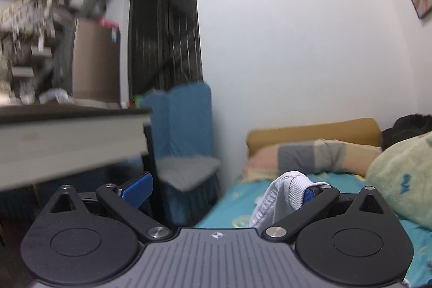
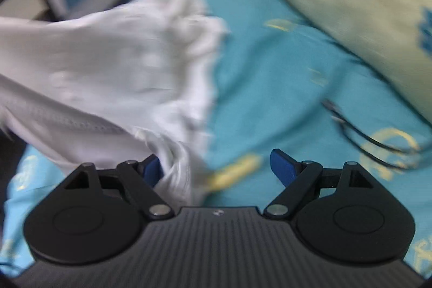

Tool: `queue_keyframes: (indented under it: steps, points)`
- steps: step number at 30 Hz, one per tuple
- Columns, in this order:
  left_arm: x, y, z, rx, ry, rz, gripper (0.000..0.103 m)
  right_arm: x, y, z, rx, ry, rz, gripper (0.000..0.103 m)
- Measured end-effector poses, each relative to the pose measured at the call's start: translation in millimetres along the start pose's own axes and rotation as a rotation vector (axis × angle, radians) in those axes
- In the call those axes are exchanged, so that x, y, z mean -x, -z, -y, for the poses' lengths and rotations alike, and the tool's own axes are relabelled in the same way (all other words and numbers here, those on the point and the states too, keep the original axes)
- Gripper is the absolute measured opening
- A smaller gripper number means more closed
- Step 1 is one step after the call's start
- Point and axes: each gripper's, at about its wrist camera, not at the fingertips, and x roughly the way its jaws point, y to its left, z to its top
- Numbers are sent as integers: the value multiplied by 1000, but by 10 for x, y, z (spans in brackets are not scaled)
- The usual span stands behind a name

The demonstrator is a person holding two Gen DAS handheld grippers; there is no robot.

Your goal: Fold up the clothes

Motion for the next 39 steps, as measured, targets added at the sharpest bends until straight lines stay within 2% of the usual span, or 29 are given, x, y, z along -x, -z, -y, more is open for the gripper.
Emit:
queue_keyframes:
  steps: [1,3,6,14,17,21,25,29,33,35,39]
  points:
    - [14,-8,-27,12,-4,-5,103,70,6,78,-49,21,35,84]
    - [52,-58,-88,26,-18,-14,103,336,-40,194,-134,56,159,84]
    - [138,-256,-247,72,-26,3,103,935,-188,204,-150,104,384,84]
    - [675,-1552,-721,222,-29,202,103,2708,-823,-186,-8,39,797,84]
    - [982,-2166,-958,278,-5,309,103,3456,-1087,-340,42,4,884,84]
    - [1330,-2876,-1194,287,32,391,103,4342,-1377,-467,81,-58,970,84]
    - [1667,-3569,-1423,294,70,470,103,5020,-1521,-584,133,-47,1079,84]
    - [1731,-3843,-1465,279,113,459,103,5325,-1684,-615,145,-50,1100,85]
    - [1415,-3759,-1385,274,154,394,103,5098,-1790,-639,136,-24,1054,85]
    - [1057,-3595,-1318,271,164,353,103,4841,-1846,-643,131,-11,1016,85]
    - [168,-3088,-1077,244,169,243,103,3749,-2061,-621,138,37,910,85]
